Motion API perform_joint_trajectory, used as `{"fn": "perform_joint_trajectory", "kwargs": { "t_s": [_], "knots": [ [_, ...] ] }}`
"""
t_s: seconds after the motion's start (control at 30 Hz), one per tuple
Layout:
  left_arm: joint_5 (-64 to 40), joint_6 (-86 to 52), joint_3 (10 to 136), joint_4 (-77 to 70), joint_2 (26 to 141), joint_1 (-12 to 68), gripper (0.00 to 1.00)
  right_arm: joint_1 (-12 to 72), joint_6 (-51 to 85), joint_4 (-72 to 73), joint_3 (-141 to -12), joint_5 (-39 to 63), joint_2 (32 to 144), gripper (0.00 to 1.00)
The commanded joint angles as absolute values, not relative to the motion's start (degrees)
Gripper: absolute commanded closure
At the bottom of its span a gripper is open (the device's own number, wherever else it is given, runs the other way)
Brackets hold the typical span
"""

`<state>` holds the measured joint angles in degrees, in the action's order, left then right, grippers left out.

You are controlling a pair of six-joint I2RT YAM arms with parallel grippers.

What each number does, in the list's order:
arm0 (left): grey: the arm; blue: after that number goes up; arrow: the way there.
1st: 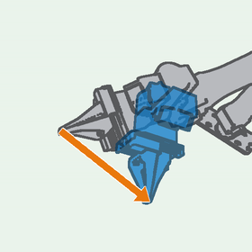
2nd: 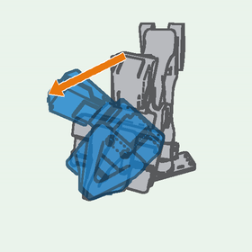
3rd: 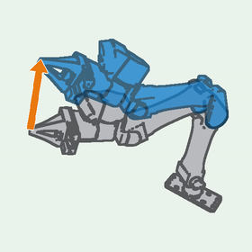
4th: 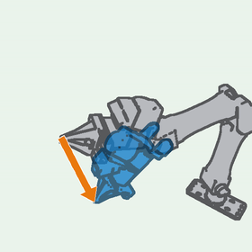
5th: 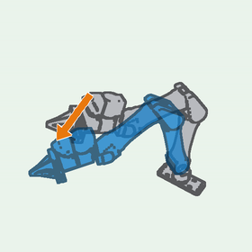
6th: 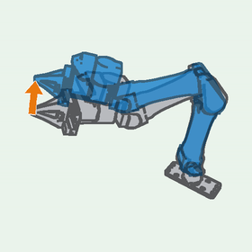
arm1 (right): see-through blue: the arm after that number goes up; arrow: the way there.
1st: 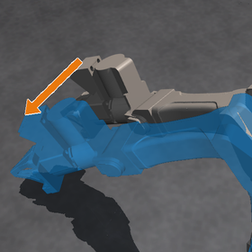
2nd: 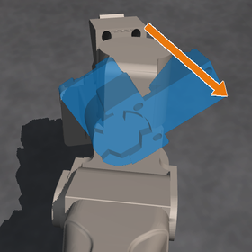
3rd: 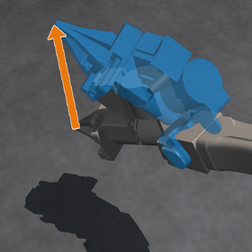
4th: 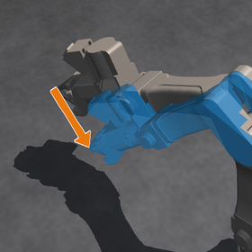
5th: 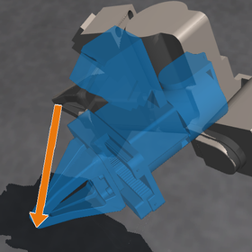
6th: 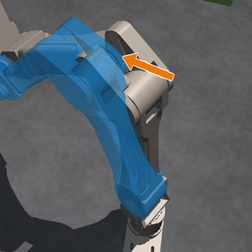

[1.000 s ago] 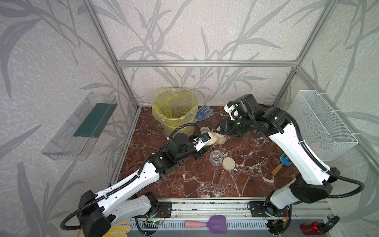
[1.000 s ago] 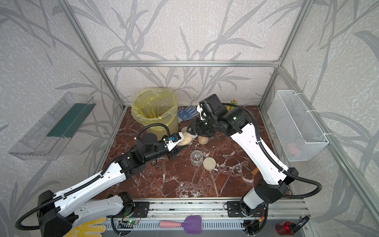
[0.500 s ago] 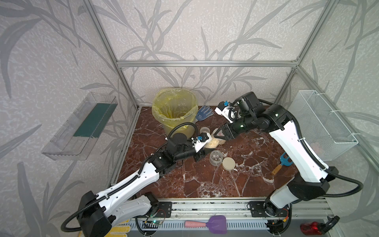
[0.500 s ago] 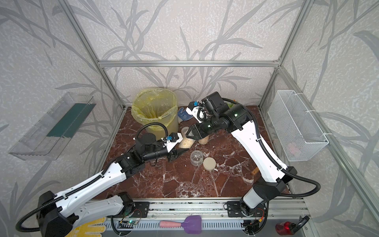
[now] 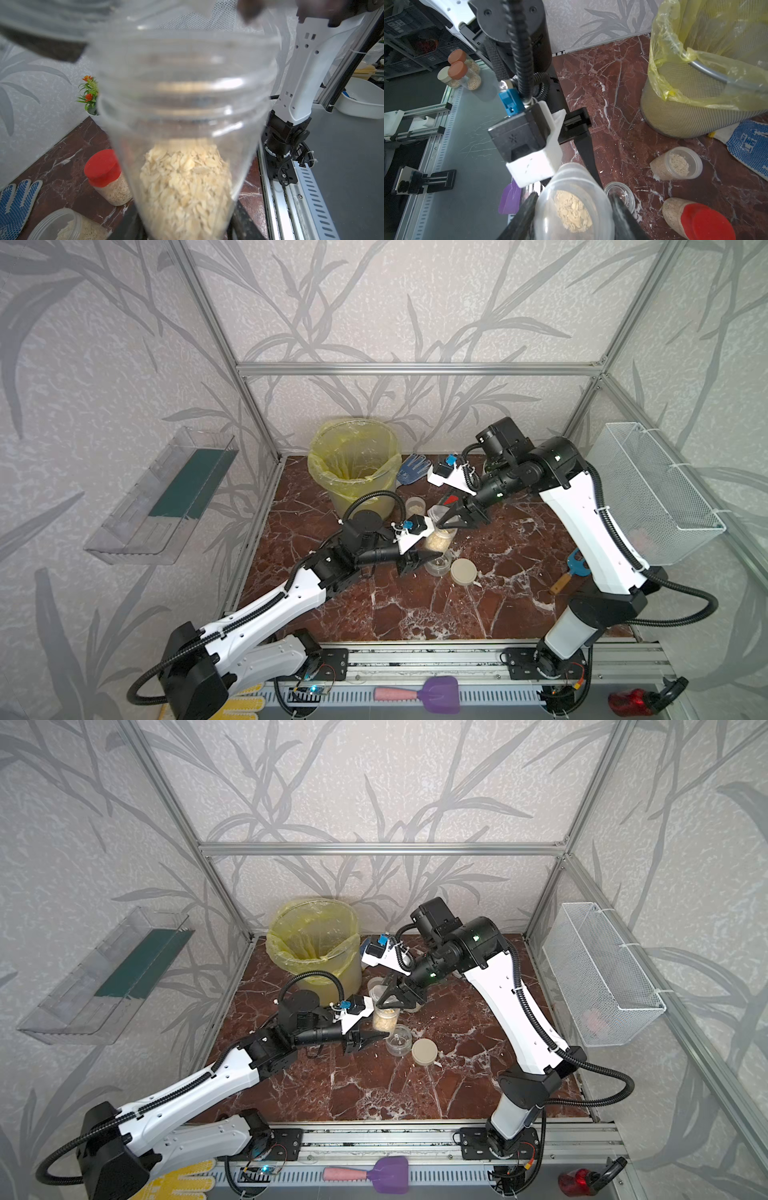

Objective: Empty expired oatmeal from jars
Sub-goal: Open the lid of the jar, then place the lid at the center of the board.

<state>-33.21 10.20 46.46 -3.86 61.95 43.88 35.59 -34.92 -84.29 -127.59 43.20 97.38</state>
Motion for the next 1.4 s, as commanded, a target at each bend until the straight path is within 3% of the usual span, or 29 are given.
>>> {"fn": "perform_joint_trajectory", "kwargs": {
  "t_s": [0.0,0.43,0.77,0.97,1.13,1.37],
  "knots": [
    [-31.44,8.71,44.89,-4.41,60.95,43.73,1.0,35.82,-40.38,-83.87,-127.1,48.49,97.27,0.95],
    [-10.45,0.39,35.06,-0.75,45.96,43.56,1.0,32.27,-27.21,-58.67,-102.57,43.31,87.85,0.93],
    [9.01,-6.89,25.68,5.63,25.47,43.51,1.0,42.19,-18.69,-43.95,-79.47,26.73,86.3,0.87],
    [11.42,-8.81,21.42,5.86,17.13,43.52,1.0,48.68,-14.46,-36.6,-74.98,20.66,92.53,0.86],
    [12.43,-8.99,20.57,7.12,17.66,43.51,1.0,52.12,-10.82,-30.43,-74.26,8.46,99.29,0.86],
    [13.0,-8.75,17.36,6.2,15.2,43.52,1.0,54.09,-9.65,-22.73,-72.16,6.16,104.98,0.84]
  ]
}}
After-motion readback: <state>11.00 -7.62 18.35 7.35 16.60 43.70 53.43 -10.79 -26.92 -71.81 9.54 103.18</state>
